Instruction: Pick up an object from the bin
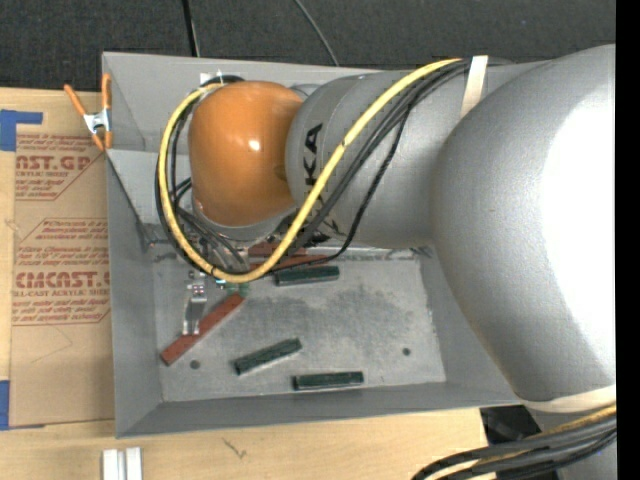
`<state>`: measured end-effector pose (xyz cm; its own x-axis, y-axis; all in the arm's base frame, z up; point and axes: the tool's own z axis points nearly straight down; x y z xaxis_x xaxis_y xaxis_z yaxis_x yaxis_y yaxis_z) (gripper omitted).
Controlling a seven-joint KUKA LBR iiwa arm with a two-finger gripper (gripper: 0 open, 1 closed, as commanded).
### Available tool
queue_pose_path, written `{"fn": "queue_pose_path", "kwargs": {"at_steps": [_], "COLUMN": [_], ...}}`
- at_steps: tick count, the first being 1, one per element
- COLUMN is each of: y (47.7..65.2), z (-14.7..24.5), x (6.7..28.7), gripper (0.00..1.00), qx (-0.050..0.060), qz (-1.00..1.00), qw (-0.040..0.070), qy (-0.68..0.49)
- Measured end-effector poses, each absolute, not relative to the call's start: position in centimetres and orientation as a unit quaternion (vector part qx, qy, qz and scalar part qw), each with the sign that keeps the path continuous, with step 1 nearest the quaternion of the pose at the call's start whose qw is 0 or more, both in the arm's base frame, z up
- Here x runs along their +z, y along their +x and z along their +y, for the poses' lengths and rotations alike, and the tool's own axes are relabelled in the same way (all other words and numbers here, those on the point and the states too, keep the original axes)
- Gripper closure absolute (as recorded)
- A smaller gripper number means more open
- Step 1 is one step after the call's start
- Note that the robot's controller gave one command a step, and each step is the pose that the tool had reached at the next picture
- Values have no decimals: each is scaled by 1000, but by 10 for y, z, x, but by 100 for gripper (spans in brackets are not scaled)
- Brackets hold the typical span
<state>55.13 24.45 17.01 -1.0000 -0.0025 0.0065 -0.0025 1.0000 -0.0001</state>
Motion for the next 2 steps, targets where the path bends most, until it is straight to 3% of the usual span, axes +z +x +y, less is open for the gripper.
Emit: {"fn": "queue_pose_path", "kwargs": {"at_steps": [1, 2], "y": [553, 534], "z": [244, 224], "x": [175, 126], "gripper": [0, 0], "qx": [-1, -2], "qz": [-1000, -1000], "qw": [0, -3], "qy": [0, 7]}}
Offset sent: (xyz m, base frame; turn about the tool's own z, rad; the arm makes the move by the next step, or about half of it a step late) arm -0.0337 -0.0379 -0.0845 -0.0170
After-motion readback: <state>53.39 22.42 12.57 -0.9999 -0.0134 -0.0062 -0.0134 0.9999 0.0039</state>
